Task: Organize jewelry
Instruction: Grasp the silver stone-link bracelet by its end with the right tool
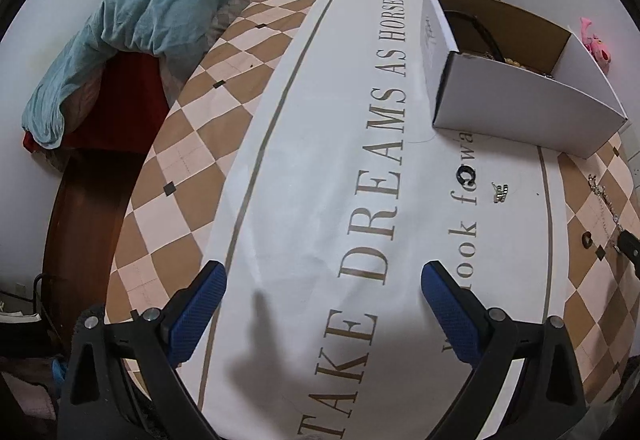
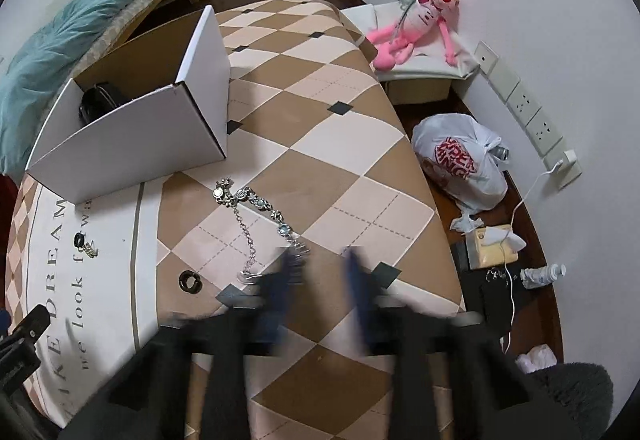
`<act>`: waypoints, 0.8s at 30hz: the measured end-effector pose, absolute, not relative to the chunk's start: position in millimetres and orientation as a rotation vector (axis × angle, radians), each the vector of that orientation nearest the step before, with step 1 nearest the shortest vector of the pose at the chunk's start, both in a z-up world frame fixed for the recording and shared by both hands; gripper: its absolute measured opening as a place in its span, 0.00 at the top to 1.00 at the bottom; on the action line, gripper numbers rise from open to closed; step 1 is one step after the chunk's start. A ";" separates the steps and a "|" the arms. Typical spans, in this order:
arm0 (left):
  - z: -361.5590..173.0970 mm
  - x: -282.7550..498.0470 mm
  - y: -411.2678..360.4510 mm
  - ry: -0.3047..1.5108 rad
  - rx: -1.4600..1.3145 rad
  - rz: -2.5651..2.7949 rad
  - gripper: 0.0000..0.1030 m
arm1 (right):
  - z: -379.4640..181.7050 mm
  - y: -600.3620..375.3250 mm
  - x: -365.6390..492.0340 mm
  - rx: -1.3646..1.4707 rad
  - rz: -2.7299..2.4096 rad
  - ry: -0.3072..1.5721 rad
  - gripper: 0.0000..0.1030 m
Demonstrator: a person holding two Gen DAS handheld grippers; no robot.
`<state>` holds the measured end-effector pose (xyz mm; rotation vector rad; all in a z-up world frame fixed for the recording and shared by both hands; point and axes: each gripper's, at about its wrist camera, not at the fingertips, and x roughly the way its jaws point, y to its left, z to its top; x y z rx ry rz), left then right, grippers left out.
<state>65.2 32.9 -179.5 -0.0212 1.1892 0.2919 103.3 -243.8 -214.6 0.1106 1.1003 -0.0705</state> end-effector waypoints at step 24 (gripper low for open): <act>-188.1 117.6 -35.6 1.155 -0.043 0.025 0.73 | -215.2 -262.9 70.9 0.268 -0.035 1.149 0.98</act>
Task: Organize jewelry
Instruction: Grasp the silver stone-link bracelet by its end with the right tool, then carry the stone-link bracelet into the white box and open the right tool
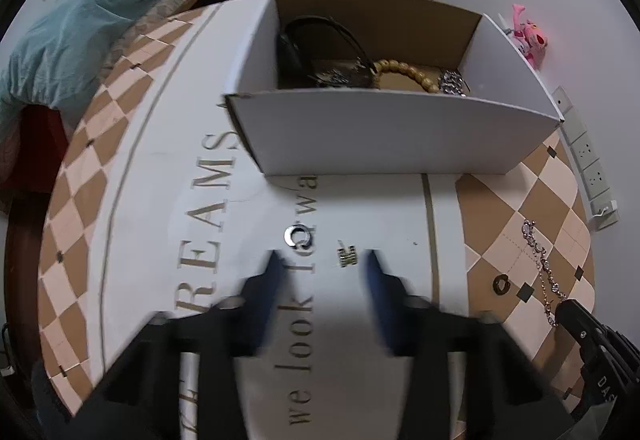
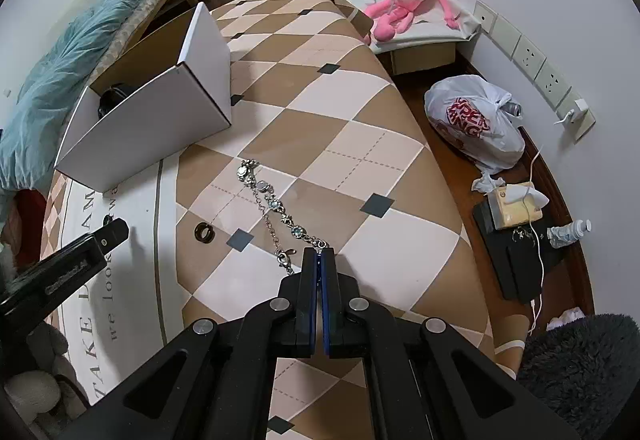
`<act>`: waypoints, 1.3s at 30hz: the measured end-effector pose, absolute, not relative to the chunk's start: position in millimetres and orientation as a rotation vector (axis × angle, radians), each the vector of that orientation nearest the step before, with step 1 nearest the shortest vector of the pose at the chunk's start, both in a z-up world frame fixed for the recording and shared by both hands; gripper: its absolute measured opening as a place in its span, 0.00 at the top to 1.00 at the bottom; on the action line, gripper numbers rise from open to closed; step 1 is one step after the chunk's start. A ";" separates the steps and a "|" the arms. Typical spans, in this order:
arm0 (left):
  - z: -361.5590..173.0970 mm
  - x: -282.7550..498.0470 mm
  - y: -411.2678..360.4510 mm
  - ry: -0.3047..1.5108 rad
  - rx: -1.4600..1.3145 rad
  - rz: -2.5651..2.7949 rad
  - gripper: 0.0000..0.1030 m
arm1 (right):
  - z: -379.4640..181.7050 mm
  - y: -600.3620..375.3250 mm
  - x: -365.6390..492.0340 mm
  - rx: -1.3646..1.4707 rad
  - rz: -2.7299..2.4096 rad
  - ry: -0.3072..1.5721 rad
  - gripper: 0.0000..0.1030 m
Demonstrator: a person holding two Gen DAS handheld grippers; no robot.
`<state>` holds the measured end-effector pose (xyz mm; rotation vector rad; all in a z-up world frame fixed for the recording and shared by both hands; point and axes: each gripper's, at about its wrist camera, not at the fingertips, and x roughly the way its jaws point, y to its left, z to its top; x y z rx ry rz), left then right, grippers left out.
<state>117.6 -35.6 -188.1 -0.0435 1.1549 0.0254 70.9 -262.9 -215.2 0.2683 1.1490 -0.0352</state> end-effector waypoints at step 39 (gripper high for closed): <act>-65.8 179.1 17.4 1.102 -0.244 -0.215 0.94 | -34.4 -197.7 178.7 0.212 0.333 0.983 0.99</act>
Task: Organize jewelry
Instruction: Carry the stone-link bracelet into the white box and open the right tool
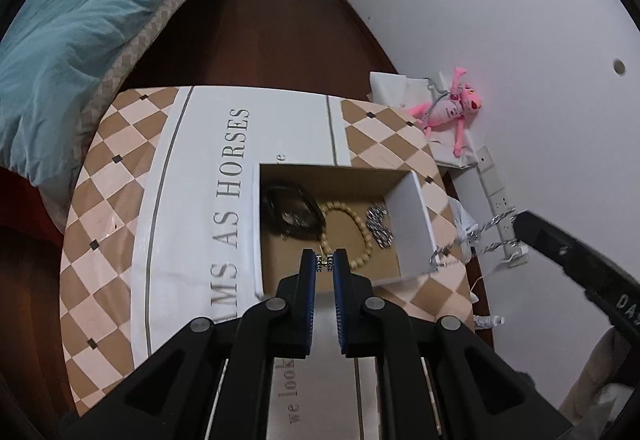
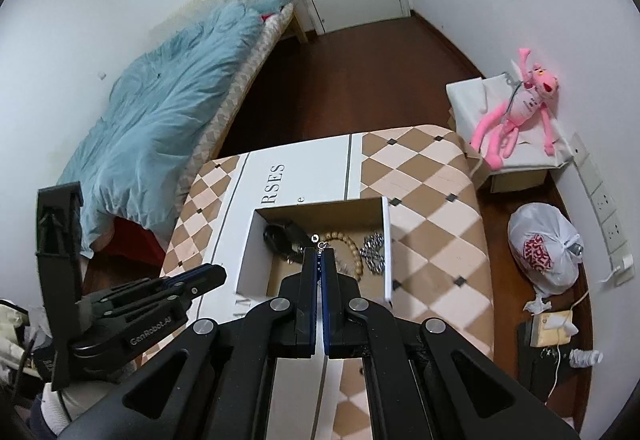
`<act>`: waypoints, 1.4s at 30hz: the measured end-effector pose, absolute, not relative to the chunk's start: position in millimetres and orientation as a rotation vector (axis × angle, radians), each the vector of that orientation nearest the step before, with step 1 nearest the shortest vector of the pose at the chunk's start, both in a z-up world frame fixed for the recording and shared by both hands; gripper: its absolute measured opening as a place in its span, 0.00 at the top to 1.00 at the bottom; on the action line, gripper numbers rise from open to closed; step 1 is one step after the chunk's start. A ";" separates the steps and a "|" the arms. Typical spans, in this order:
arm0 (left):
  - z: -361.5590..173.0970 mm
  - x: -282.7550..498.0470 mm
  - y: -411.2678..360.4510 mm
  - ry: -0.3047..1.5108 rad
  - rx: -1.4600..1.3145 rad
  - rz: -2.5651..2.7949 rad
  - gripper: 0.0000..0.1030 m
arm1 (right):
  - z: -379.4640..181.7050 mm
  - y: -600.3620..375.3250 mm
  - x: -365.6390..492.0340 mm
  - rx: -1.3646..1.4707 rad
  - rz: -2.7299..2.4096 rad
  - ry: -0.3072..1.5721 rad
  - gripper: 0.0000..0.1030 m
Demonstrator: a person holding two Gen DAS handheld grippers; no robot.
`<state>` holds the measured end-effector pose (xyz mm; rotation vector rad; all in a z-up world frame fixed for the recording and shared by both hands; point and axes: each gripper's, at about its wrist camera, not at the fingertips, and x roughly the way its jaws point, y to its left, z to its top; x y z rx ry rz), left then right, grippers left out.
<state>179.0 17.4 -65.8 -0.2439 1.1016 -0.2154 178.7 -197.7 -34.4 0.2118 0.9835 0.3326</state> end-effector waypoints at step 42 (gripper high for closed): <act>-110.6 196.6 31.3 1.139 -0.041 0.080 0.04 | -133.7 -181.9 222.2 -0.080 0.089 1.208 0.06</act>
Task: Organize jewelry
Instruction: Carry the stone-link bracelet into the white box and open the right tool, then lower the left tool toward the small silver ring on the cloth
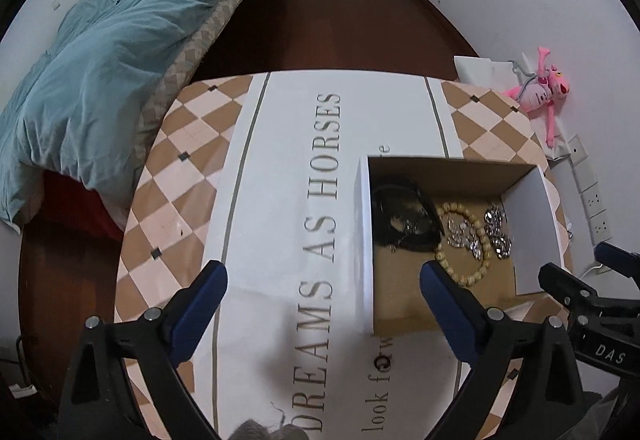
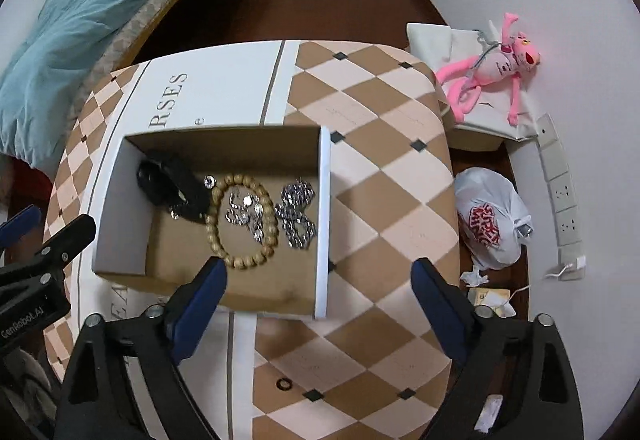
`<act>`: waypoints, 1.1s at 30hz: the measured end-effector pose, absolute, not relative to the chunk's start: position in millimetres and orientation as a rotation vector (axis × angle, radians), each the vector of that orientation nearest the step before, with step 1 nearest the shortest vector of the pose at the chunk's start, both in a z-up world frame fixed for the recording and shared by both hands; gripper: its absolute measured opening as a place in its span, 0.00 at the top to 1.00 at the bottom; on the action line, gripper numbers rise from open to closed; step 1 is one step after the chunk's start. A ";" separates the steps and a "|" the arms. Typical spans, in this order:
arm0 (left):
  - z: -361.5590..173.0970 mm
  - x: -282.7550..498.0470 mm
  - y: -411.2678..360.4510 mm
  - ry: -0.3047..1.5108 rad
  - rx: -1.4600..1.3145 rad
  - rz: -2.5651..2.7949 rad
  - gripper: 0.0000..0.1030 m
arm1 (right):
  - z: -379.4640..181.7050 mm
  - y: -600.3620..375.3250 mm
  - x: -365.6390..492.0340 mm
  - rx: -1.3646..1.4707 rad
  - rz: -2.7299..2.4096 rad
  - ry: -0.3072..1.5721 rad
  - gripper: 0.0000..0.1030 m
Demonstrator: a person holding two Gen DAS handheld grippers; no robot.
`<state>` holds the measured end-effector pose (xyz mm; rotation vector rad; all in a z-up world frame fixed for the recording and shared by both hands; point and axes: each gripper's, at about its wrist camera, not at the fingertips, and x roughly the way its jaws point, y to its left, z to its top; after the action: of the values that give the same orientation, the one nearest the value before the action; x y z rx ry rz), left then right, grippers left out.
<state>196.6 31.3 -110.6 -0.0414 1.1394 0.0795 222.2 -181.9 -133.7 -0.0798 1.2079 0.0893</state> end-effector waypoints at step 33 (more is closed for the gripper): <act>-10.8 86.1 1.4 0.851 -0.030 0.061 0.04 | -6.8 -212.7 82.9 -0.001 -0.006 0.830 0.06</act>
<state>86.1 1.4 -10.8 -0.0299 0.8509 0.0612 82.9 -212.7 -6.8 -0.0010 0.8298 -0.0057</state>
